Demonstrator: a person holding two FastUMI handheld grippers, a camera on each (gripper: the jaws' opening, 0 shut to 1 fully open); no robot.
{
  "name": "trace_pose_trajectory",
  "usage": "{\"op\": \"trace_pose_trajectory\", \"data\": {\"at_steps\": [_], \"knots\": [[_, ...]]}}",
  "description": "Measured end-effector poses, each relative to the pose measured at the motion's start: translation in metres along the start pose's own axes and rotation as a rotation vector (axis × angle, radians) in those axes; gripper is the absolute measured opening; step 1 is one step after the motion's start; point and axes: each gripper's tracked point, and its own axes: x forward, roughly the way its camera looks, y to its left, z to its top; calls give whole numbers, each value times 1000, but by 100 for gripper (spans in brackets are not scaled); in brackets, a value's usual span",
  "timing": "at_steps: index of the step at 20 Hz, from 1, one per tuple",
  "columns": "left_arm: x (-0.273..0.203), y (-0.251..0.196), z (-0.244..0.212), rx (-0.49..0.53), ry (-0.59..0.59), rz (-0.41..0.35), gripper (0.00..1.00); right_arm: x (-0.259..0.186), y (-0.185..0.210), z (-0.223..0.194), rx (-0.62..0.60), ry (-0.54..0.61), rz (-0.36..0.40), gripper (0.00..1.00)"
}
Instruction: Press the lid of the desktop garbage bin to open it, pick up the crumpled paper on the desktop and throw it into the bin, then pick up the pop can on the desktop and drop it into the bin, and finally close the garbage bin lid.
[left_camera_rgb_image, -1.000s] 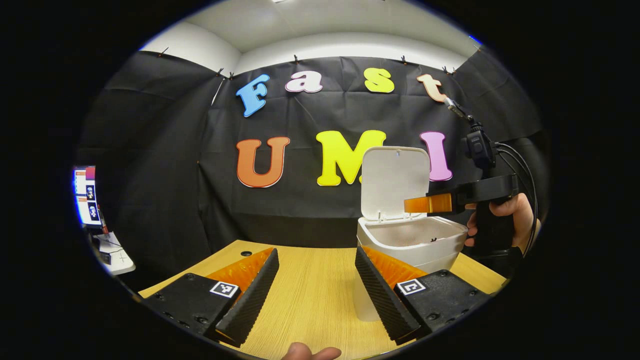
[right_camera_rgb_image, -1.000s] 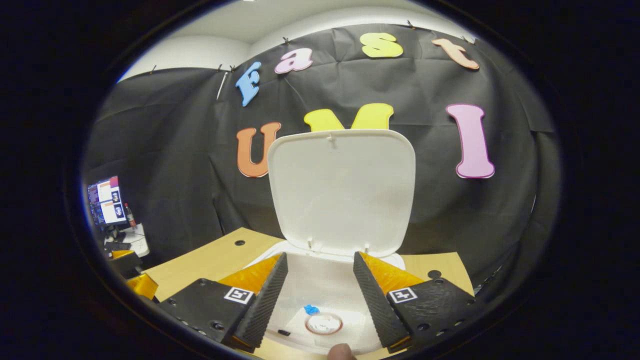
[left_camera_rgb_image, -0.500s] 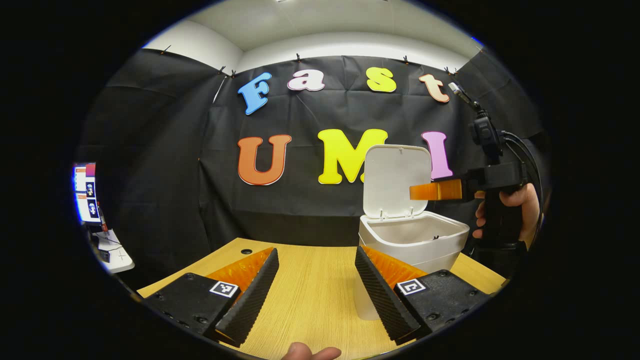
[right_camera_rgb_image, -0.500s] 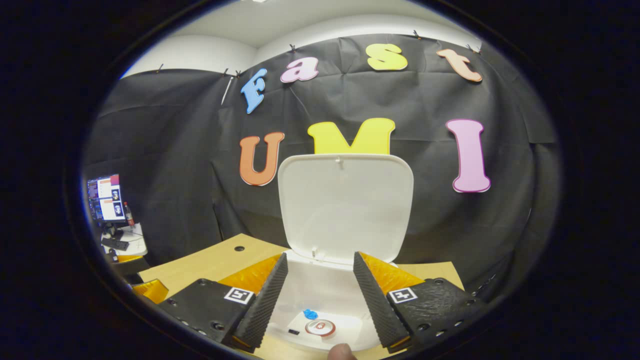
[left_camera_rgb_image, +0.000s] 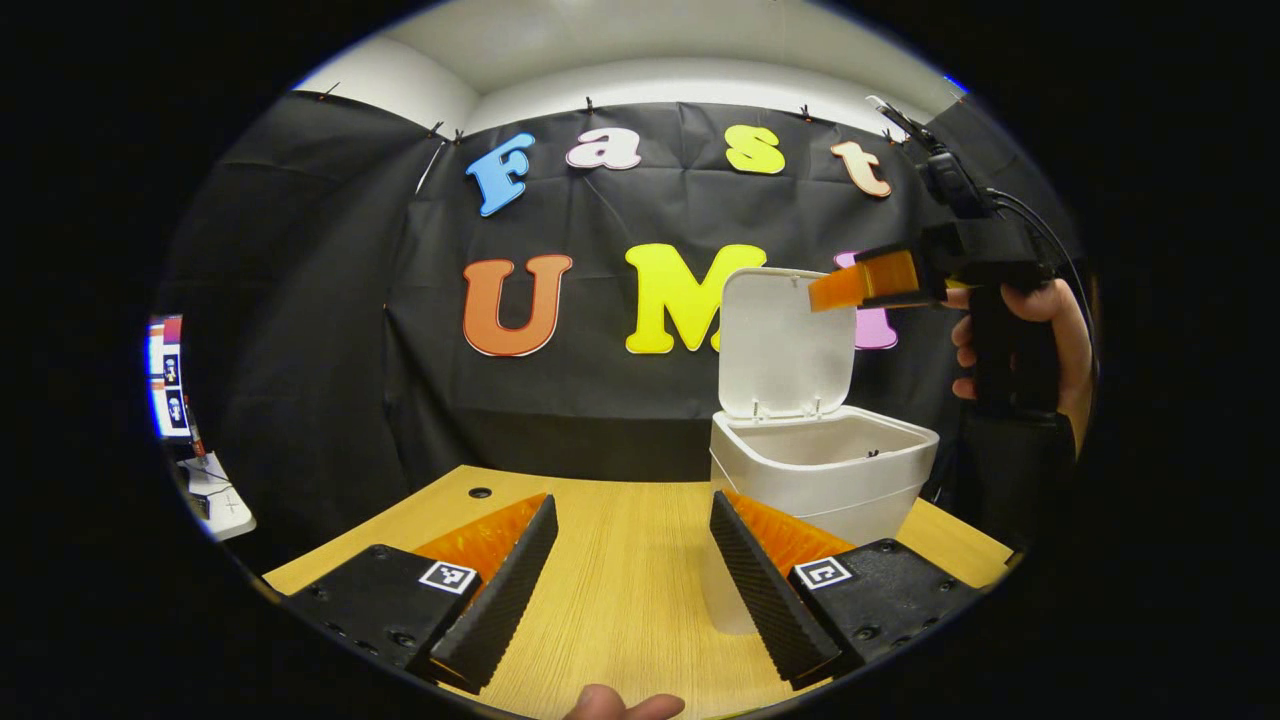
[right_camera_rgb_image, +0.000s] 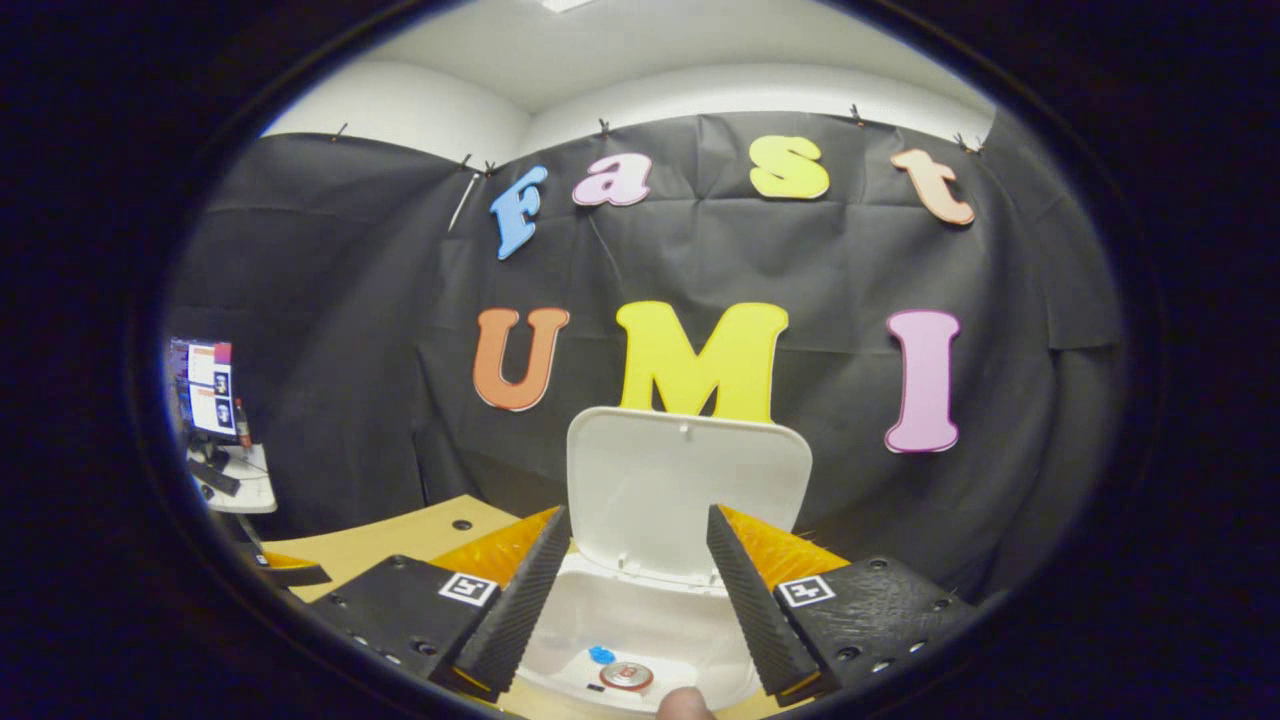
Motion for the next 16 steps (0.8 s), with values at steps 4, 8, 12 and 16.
{"op": "trace_pose_trajectory", "data": {"at_steps": [4,8,12,16], "knots": [[1,1,5,-4,-27,-12,99,21,-14,39,-5,-62,-87,89],[1,16,4,-6,-38,-2,99,56,-24,77,48,-125,-149,84],[3,27,1,-17,-33,12,99,79,-35,80,101,-117,-177,89],[5,38,-1,-10,-29,28,99,95,-39,69,110,-75,-193,94]]}}
